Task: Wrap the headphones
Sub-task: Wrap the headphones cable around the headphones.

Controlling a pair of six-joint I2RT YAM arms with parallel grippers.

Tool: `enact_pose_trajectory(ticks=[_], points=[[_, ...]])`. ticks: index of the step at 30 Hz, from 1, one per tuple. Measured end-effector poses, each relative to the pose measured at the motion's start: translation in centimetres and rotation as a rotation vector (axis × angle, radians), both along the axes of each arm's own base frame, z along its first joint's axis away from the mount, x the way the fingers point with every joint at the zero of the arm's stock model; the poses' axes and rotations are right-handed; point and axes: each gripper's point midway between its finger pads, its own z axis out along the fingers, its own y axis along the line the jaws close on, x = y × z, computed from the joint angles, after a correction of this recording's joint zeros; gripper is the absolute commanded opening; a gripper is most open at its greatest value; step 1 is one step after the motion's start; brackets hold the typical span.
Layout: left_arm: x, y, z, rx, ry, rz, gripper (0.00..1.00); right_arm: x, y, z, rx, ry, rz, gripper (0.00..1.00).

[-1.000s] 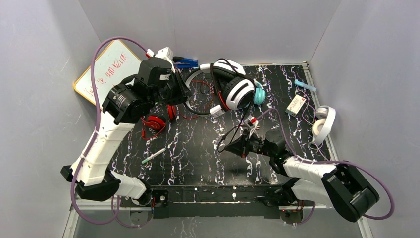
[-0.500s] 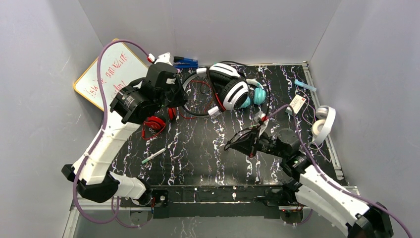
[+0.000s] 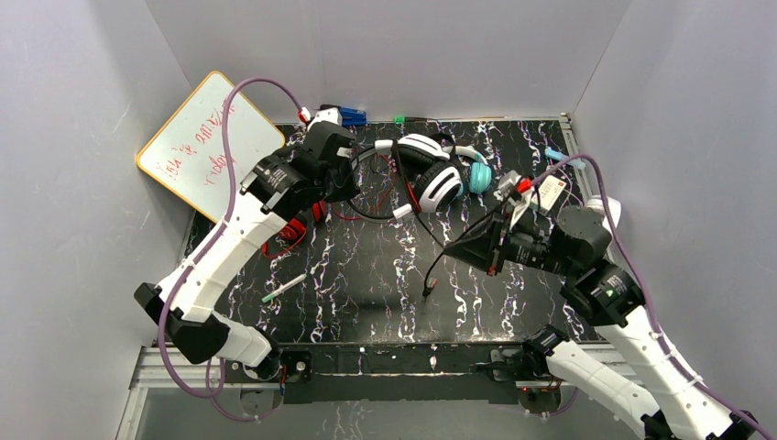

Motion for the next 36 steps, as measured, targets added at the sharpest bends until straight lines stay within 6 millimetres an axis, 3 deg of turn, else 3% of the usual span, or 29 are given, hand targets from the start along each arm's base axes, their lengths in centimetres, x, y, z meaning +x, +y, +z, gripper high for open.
enact_pose_trajectory(ticks=[4,12,21,24,30,36], points=[[0.0,0.0,-1.2,0.018,0.019,0.000,0.00,0.8,-0.1,0.5,-0.048,0.050,-0.043,0.01],[-0.5,0.7,-1.1,0.012,0.006,0.010,0.00,1.0,-0.6,-3.2,-0.107,0.177,-0.092,0.01],[-1.4,0.9,1.6,-0.060,-0.030,-0.019,0.00,0.0,-1.0,-10.5,-0.185,0.386,-0.111,0.01],[-2.0,0.6,2.4,-0.078,-0.035,-0.070,0.00,0.5,-1.6,-12.9,-0.232,0.451,-0.184,0.01],[-4.0,-0.7,2.9,-0.104,-0.034,-0.239,0.00,1.8,-2.1,-14.5,-0.276,0.498,-0.275,0.01],[-7.3,-0.1,1.0,-0.068,-0.058,-0.437,0.00,4.2,-1.9,-16.9,-0.373,0.594,-0.322,0.01]])
